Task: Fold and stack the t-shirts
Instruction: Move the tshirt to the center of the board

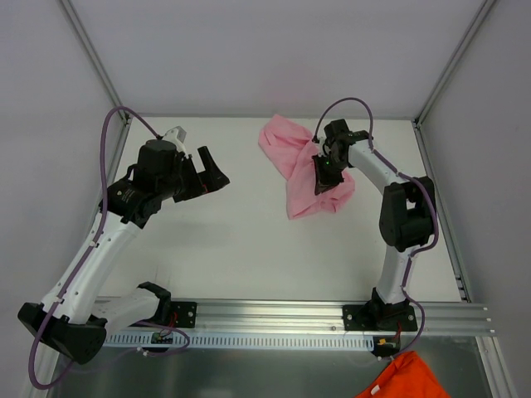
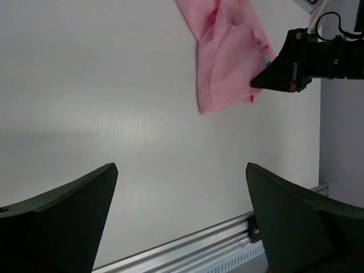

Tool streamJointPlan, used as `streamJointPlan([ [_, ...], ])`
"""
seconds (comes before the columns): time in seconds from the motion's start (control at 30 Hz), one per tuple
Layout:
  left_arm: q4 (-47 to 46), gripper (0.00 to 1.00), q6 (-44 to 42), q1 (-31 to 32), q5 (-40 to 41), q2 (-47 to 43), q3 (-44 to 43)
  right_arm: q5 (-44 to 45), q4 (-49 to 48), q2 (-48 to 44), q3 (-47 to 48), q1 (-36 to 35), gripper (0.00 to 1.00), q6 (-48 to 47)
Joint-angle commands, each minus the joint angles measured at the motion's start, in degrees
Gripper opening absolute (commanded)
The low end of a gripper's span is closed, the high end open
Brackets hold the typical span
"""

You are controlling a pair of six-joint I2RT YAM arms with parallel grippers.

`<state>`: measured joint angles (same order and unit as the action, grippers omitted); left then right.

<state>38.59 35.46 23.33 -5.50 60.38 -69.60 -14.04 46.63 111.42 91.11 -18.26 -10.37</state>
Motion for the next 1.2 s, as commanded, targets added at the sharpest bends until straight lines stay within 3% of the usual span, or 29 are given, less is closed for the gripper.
streamJointPlan([
  [0.0,-1.06,0.99,-1.54,0.49,0.4,-1.4,0.08,0.95,2.33,-1.11,-0.32,-0.2,0.01,-0.44],
  [0.3,-1.76,0.99,-1.71,0.49,-0.3,-0.7,0.52,2.35,5.11,-2.61,2.57,-0.55,0.01,-1.23],
  [0.53,-7.12,0.99,-0.22,0.66,-3.12,2.28,3.24,10.6,14.27,-5.06,22.67,-0.64,0.01,-1.85],
  [0.73,-9.84,0.99,-1.1,0.84,-3.99,6.41,2.81,17.37,17.79,-8.84,33.33,-1.34,0.01,-0.35],
  [0.9,-13.0,0.99,-0.66,1.1,-4.78,9.05,2.37,21.5,16.48,-17.26,31.15,-2.39,0.01,-1.58],
  [1.03,-15.38,0.99,-0.31,1.54,-6.19,14.13,1.05,29.58,13.05,-22.8,26.41,-4.76,0.01,-3.16],
  [1.17,-16.97,0.99,-0.31,1.72,-7.77,20.47,-3.76,30.65,14.18,-24.05,24.56,-4.94,0.01,-3.78],
])
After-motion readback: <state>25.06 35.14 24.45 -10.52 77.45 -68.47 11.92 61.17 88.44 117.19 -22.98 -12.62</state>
